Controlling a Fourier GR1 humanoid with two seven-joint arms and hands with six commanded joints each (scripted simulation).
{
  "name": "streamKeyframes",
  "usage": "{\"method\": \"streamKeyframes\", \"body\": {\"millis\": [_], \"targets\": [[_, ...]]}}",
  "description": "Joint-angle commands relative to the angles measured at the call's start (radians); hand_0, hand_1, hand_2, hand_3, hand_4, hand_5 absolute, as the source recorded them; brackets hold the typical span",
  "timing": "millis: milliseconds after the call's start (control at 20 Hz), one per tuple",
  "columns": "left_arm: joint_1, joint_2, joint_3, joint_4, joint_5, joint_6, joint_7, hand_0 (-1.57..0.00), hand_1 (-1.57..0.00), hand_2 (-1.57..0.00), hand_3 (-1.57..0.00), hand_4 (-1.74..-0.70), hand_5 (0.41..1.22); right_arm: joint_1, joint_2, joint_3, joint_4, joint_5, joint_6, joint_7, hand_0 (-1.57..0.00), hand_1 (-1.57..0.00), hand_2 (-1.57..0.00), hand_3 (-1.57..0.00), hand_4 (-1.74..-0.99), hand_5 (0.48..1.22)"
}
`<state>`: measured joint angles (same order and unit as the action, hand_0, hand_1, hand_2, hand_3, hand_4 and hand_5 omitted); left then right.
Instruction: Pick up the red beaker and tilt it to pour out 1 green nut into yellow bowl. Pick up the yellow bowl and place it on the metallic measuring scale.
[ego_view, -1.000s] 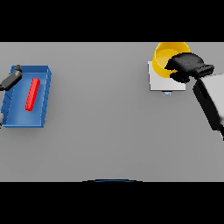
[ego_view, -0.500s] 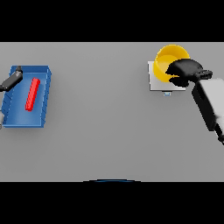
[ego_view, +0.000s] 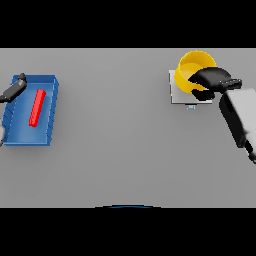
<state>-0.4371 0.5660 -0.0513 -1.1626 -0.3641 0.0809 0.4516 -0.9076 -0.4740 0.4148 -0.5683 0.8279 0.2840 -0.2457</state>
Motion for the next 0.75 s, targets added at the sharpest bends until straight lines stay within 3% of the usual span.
{"method": "streamKeyframes", "body": {"millis": [0, 150, 300, 700], "targets": [[0.014, -0.006, -0.002, -0.012, 0.004, 0.001, -0.008, 0.00, 0.00, 0.00, 0.00, -0.72, 0.663, -0.009, -0.005, 0.007, 0.006, 0.006, 0.007, -0.021, -0.51, -0.45, -0.55, -0.60, -1.579, 0.955], [-0.002, -0.008, -0.006, -0.007, -0.004, 0.005, 0.007, 0.00, 0.00, 0.00, 0.00, -0.72, 0.663, -0.015, -0.001, 0.019, 0.014, 0.017, -0.006, -0.058, -0.26, -0.23, -0.30, -0.46, -1.554, 0.891], [-0.004, -0.008, -0.003, 0.001, -0.004, 0.008, 0.002, 0.00, 0.00, 0.00, 0.00, -0.72, 0.664, -0.016, 0.008, 0.017, 0.024, 0.017, -0.023, -0.068, -0.13, -0.12, -0.16, -0.36, -1.542, 0.838], [-0.008, -0.004, 0.003, 0.028, 0.000, 0.007, -0.024, 0.00, 0.00, 0.00, 0.00, -0.73, 0.665, -0.009, 0.006, -0.002, 0.049, 0.003, -0.009, -0.034, -0.02, -0.02, -0.03, -0.15, -1.478, 0.738]]}}
